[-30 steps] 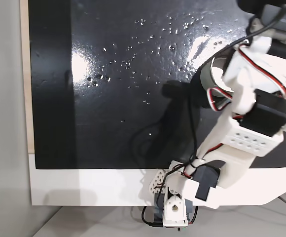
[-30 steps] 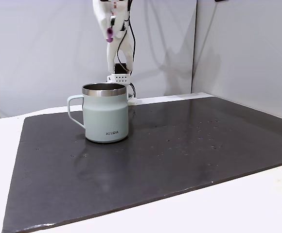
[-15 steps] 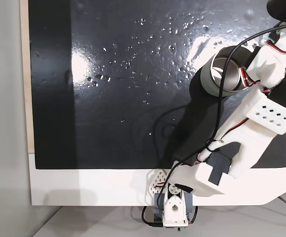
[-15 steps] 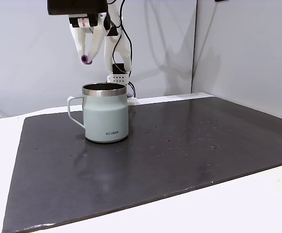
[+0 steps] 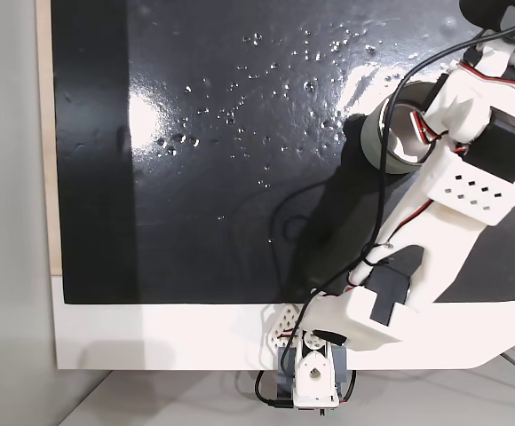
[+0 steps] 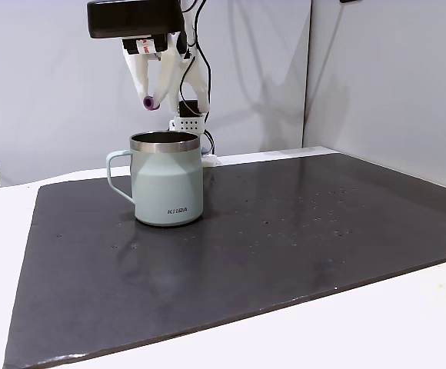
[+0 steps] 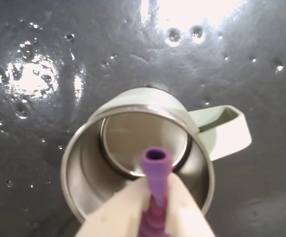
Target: Grasp a pengrip and put it in the cup.
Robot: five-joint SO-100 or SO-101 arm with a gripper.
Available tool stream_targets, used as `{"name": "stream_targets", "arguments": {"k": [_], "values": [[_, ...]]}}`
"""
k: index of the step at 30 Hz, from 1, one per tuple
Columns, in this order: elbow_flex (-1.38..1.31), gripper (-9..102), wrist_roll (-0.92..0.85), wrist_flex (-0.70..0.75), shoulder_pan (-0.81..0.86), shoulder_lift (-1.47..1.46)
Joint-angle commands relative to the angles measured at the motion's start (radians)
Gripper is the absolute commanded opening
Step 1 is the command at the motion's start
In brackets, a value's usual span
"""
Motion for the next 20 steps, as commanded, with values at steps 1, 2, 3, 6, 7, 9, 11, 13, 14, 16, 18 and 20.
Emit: {"name": "stream_targets", "arguments": {"k": [1,2,3,6,7,9,11,13,14,16,18,20], "values": [[-0.021,25,0.012,-0.003,0.000,0.015],[-0.021,29,0.012,-0.003,0.003,0.015],[-0.021,30,0.012,-0.003,0.005,0.015],[-0.025,31,0.011,-0.003,0.011,0.015],[-0.026,31,0.008,-0.003,0.012,0.015],[-0.026,30,0.003,-0.003,0.015,0.015],[-0.028,30,0.002,-0.003,0.018,0.015],[-0.029,30,0.002,-0.003,0.018,0.015],[-0.029,30,0.002,-0.003,0.018,0.017],[-0.029,30,0.000,-0.003,0.020,0.017],[-0.029,30,0.000,-0.003,0.021,0.017],[-0.029,29,-0.002,-0.003,0.023,0.017]]}}
